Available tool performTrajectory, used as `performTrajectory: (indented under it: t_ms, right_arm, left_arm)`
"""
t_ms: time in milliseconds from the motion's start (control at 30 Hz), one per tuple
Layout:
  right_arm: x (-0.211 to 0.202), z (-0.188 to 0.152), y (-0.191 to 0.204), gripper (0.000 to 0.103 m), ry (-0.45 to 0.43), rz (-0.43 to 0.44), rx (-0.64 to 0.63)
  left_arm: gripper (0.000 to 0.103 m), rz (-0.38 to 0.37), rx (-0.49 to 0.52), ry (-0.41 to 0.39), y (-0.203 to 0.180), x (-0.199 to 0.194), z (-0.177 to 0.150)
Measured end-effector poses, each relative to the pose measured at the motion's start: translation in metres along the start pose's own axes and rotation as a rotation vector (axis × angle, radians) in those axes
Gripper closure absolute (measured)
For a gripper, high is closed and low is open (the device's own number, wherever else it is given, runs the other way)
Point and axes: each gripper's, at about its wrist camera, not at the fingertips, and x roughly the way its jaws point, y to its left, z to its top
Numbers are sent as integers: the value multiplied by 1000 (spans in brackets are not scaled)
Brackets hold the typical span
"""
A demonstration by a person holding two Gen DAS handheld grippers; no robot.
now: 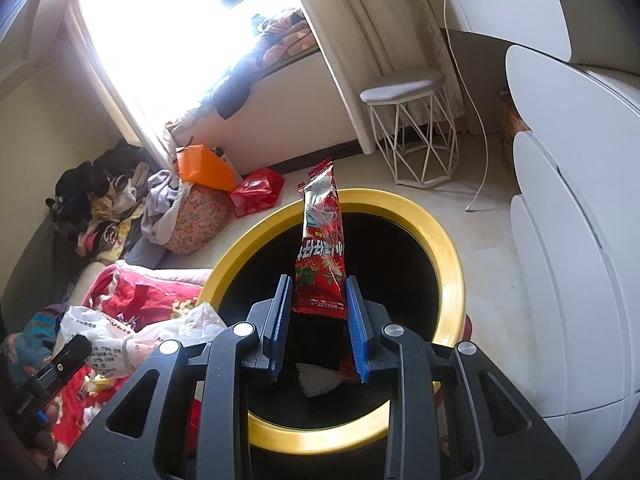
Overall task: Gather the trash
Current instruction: 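Carry the white bag and red snack packet over the yellow bin opening, then open both grippers to drop the white bag and snack packet into the bin, then move both open grippers back toward the remaining trash on the bedspread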
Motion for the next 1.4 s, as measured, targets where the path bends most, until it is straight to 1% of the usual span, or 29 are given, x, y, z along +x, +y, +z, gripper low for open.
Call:
performTrajectory:
  t_ms: [300,400,433,467,500,533,567,600,667,700,767,800,867,1067,1133,1400]
  right_arm:
    - [5,0,-9,76,22,-10,20]
    - [6,0,-9,74,28,-4,26]
    - [6,1,-10,72,27,-6,24]
    - [6,1,-9,65,26,-9,19]
    - [7,2,-10,60,24,-10,16]
    - [6,2,-10,55,16,-15,13]
    - [5,1,-9,55,14,-18,11]
    - [5,1,-8,55,13,-18,7]
    - [5,1,-8,52,12,-20,6]
    - [5,1,-8,52,10,-21,3]
    - [5,1,-6,52,8,-27,-6]
    - [4,0,-4,51,7,-28,-11]
    - [2,-1,0,48,2,-31,-21]
    - [0,-2,11,42,-13,-30,-48]
    - [-1,-3,15,38,-19,-28,-61]
    - [-8,-6,31,32,-38,-18,-101]
  left_arm:
    - [72,13,68,14,-24,20,2]
    - [70,6,79,17,-30,27,5]
    - [69,-2,78,19,-31,28,5]
    - [64,-10,75,20,-32,29,6]
    - [59,-15,73,14,-32,29,7]
    - [50,-22,71,6,-33,28,7]
    - [43,-27,68,0,-33,27,7]
    - [41,-29,64,-6,-32,26,7]
    - [32,-32,51,-16,-31,23,5]
    - [30,-34,43,-23,-29,20,4]
    - [21,-34,36,-34,-28,15,2]
    - [19,-32,34,-41,-27,12,1]
    - [12,-27,35,-54,-25,6,0]
    - [11,-9,43,-86,-22,-9,-2]
    - [11,-4,48,-94,-23,-14,-3]
    - [11,19,61,-129,-16,-33,-5]
